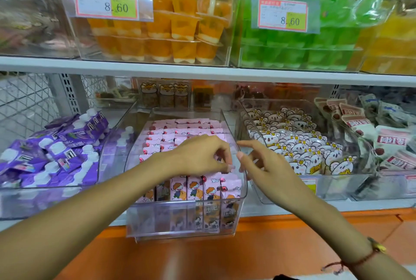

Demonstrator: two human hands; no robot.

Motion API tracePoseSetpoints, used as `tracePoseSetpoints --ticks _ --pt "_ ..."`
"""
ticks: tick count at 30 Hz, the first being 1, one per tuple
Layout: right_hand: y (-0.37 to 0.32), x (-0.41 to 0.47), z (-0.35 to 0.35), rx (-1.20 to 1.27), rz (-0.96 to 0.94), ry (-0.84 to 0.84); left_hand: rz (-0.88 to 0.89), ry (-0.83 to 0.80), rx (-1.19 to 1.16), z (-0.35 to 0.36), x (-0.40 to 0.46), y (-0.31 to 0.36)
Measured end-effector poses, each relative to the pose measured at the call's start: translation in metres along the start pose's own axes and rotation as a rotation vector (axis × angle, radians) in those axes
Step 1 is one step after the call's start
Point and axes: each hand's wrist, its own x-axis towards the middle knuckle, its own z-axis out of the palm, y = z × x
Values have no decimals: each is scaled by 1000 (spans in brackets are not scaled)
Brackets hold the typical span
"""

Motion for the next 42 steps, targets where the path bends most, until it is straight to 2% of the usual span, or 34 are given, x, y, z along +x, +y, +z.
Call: tracePoseSetpoints --ticks 3,7,9,12,14,19,21,23,25,27,29,34,38,42 --pt "-2 2 0 -12 11 19 18 75 -8 -1 -11 5" --pt "-12 6 0 -12 -11 164 42 387 -313 -6 -24 12" --pt "-21 8 -1 99 -62 219 50 533 -436 -9 -31 15" --pt "-34 7 1 283 -118 107 75 718 -581 -16 -41 17" --pt "-42 8 6 318 -137 58 86 785 -651 -18 -47 16" --pt "-52 14 12 382 -181 147 52 798 -843 -16 -60 2" --pt "-54 15 13 437 -170 79 31 791 -870 -15 -62 -1" --pt "-56 14 16 528 -117 -66 -5 822 -902 -15 -62 -4" --pt "-55 15 21 481 -74 -127 -26 855 -942 -17 -63 -6" --pt "-55 15 25 360 -68 -63 -29 847 -978 -18 -63 -5" --pt "-56 15 27 370 -68 15 -30 811 -988 -17 -64 -1" --pt "-56 17 26 613 29 72 -5 783 -869 -10 -66 7" --pt "-56 18 26 779 125 113 18 633 -694 0 -67 7" --pt "-54 18 25 779 132 101 20 691 -616 5 -65 4"
